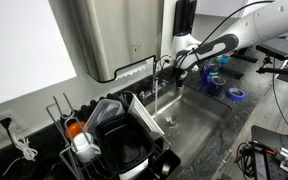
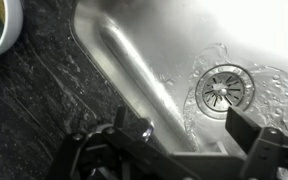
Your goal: Open the tap of the sink.
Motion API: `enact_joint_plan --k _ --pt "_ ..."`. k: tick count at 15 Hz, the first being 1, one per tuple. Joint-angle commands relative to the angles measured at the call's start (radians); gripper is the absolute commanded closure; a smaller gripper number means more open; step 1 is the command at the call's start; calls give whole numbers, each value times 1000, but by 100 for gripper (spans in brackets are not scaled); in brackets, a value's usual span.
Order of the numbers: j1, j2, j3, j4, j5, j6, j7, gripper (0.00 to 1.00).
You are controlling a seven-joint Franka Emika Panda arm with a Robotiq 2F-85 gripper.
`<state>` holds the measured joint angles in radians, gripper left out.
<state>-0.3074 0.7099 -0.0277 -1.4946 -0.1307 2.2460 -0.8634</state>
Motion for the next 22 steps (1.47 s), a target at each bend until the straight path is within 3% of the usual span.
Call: enact_joint_plan --k 1,13,22 --pt "19 -64 -40 -81 -3 -27 102 0" --pt "83 -464 -107 -440 -112 -45 477 0" --pt "173 -648 -84 -528 -140 -207 707 0"
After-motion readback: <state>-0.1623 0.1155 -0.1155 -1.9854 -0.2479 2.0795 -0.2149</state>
